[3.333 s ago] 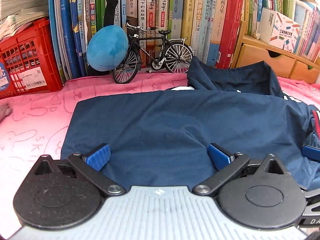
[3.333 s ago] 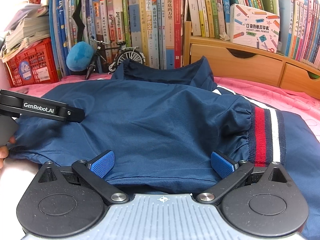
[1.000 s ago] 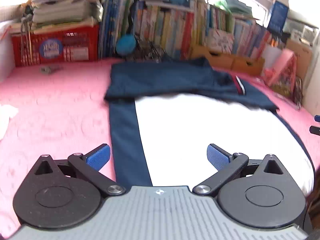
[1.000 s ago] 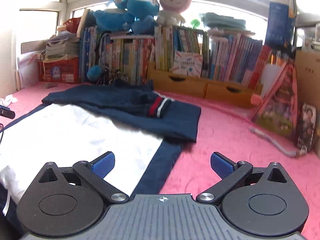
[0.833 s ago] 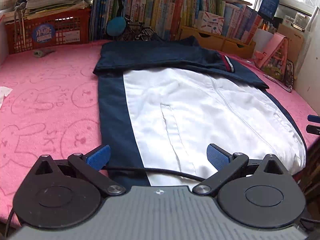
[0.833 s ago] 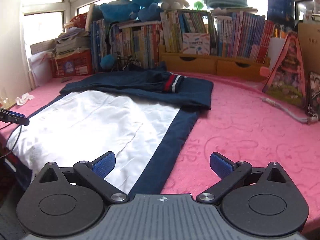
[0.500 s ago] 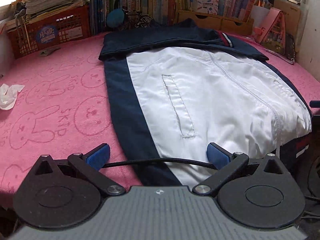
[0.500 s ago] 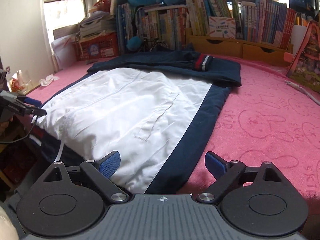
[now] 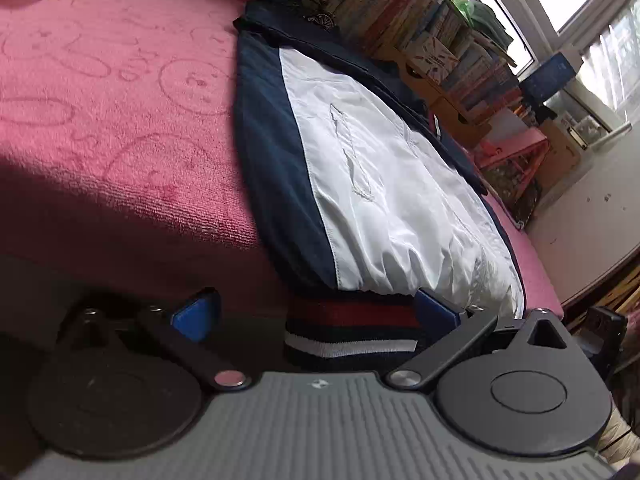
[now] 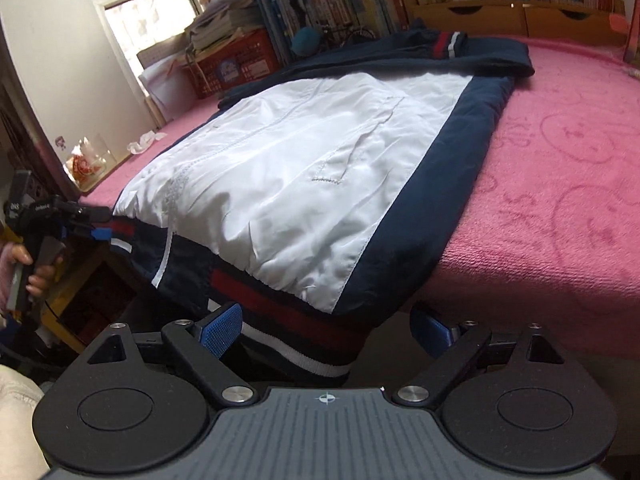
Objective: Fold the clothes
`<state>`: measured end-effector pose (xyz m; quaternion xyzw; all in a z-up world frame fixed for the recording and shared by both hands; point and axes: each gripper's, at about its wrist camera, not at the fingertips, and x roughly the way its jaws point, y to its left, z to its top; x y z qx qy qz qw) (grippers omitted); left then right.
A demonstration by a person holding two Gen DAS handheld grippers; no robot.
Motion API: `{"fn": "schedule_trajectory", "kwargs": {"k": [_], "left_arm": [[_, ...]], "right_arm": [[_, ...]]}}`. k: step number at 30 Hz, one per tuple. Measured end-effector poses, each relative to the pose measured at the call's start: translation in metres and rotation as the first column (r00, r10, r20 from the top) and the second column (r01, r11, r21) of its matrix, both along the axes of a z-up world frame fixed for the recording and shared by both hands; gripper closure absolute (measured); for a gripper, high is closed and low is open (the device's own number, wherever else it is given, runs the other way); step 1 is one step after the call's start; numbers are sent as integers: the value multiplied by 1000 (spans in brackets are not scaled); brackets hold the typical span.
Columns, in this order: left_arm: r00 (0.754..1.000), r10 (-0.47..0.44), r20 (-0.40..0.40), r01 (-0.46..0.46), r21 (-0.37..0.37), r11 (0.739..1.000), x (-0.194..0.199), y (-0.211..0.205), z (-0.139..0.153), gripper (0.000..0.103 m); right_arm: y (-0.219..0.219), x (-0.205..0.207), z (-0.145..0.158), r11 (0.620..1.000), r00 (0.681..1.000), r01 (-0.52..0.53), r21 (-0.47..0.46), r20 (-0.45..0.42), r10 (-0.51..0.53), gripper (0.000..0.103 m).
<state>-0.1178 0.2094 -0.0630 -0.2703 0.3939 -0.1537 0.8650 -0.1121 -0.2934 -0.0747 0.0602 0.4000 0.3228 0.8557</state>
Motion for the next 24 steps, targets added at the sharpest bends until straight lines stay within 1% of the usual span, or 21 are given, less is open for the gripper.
{"fn": "schedule_trajectory", "kwargs": {"k": [1,3,4,5,6,7,8,9,10,11,13,15,16,18,19,21,22,24], "left_arm": [[1000,6,-1,-6,-17,1000,3,-2,-5,0],[1000,18,-3,-18,-50,999,8,-7,-16,0],[1000,16,-8,-16,-66,998,10,-10,-21,2],[1000,19,-11,-20,-83,996,11,-13,-23,13],[1000,15,-4,-16,-103,995,10,-15,-24,21],[1000,5,6,-4,-119,993,8,-17,-23,42],[1000,-7,17,9,-122,992,4,-19,-17,53],[999,-15,30,18,-101,995,-1,-22,-10,56],[998,-23,58,27,-74,997,-6,-25,1,61],[996,-31,86,35,-48,998,-12,-28,12,63],[985,-36,168,44,-45,998,-17,-30,37,63],[965,-52,256,65,-40,997,-14,-31,62,62],[954,-64,293,70,-9,997,-6,-32,70,61],[934,-91,346,79,50,996,16,-38,82,56],[932,-92,349,72,71,995,30,-43,85,54],[926,-91,366,52,114,992,50,-51,89,54],[921,-89,379,40,135,990,57,-54,92,54],[900,-90,427,12,182,983,59,-60,101,49]], "right_arm": [[1,4,-5,1000,1000,3,31,-23,-2,14],[3,9,-12,996,996,14,89,-84,-6,23],[4,12,-16,993,993,20,117,-115,-7,35],[5,14,-19,989,989,28,144,-145,-7,44],[6,14,-19,987,986,38,156,-167,-12,49],[4,12,-16,984,984,35,174,-176,-4,56],[1,8,-11,980,984,27,195,-179,9,63],[-2,4,-6,976,983,20,216,-181,20,68],[-6,2,6,969,987,26,246,-160,14,77],[-9,0,17,961,990,32,275,-140,7,80],[-16,-5,40,942,995,41,334,-100,-8,81],[-23,-9,62,920,998,47,390,-60,-25,81],[-23,-3,74,914,999,45,404,-25,-39,82],[-18,21,91,908,998,51,417,22,-66,83],[-14,35,97,904,996,54,423,40,-78,84],[-5,69,108,903,991,73,424,68,-113,84],[0,88,112,903,988,91,420,78,-135,84],[7,130,113,900,979,157,407,57,-196,85]]}}
